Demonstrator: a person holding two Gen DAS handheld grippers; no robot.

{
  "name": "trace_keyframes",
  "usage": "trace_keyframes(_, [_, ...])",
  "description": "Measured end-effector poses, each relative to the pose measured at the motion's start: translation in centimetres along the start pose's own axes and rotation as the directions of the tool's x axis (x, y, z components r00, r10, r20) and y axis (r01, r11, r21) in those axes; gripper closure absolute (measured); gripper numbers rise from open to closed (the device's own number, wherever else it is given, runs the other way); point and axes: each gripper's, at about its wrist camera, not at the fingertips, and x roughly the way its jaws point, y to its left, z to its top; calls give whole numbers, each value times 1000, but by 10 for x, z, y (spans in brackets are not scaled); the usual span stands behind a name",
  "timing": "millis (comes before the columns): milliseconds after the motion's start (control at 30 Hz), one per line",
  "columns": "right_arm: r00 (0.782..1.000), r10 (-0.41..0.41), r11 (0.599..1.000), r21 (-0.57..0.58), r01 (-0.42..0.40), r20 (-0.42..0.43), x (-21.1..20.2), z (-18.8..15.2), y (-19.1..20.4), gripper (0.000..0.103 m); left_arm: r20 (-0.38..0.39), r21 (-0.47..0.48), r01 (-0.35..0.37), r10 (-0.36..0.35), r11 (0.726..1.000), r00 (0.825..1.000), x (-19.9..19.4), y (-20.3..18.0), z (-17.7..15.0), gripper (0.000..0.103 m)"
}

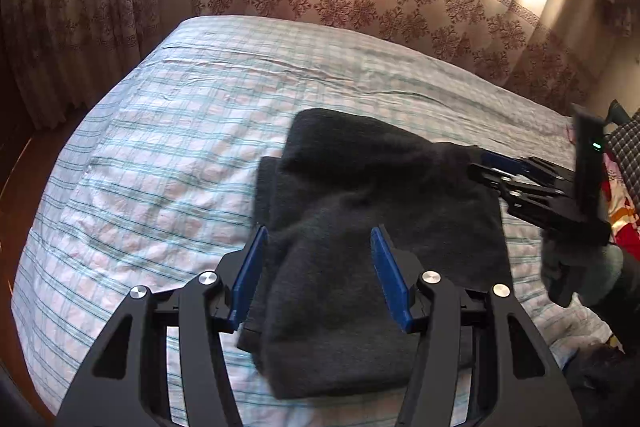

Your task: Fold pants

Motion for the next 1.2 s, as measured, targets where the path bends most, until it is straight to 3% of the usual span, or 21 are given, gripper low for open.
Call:
trace_keyframes(100, [999,1,1000,-6,-1,-50,29,2,2,55,-8,23,48,-48,999,999,7,-26,-20,81])
trace_keyframes(167, [998,-5,1000,-28,3,-66,39,1,5,54,-42,44,-23,25,999,999,22,-27,-33,87])
trace_keyframes(233, [998,2,999,-44,-5,-69,45,1,5,54,-91,-3,-59,58,998,994,41,-12,-47,98])
trace_keyframes(333, [997,-8,998,-65,4,-71,37,2,9,54,-59,-40,3,-6,999,998,47,9,-62,101])
trace_keyframes(400, [999,-42,996,-84,40,-21,21,11,19,55,-43,-43,13,-15,999,999,45,11,-65,101])
trace_keyframes(500, [998,36,991,-128,-29,59,-2,31,47,55,-32,-29,-13,12,1000,999,43,8,-66,101])
trace_keyframes(600, [978,210,961,-183,-209,-13,9,48,81,55,-23,-21,-35,35,999,999,41,5,-68,101])
trace_keyframes(667, [967,250,937,-236,-256,-53,27,55,104,55,-16,-31,-32,32,999,999,39,6,-70,101])
trace_keyframes(833, [961,211,935,-250,-252,-179,93,70,132,54,12,16,-56,55,998,998,35,2,-80,101])
trace_keyframes(900, [966,180,937,-265,-227,-188,107,74,138,53,29,42,-73,72,996,997,37,-1,-83,101])
trace_keyframes(967, [963,154,940,-269,-212,-221,123,74,141,44,37,22,-60,59,998,998,39,2,-87,101])
trace_keyframes(1067, [945,214,949,-175,-261,-247,136,73,131,36,45,7,-43,43,999,998,40,6,-90,101])
trace_keyframes(1200, [946,241,946,-163,-279,-218,127,75,124,35,47,3,-31,31,1000,998,39,7,-89,101])
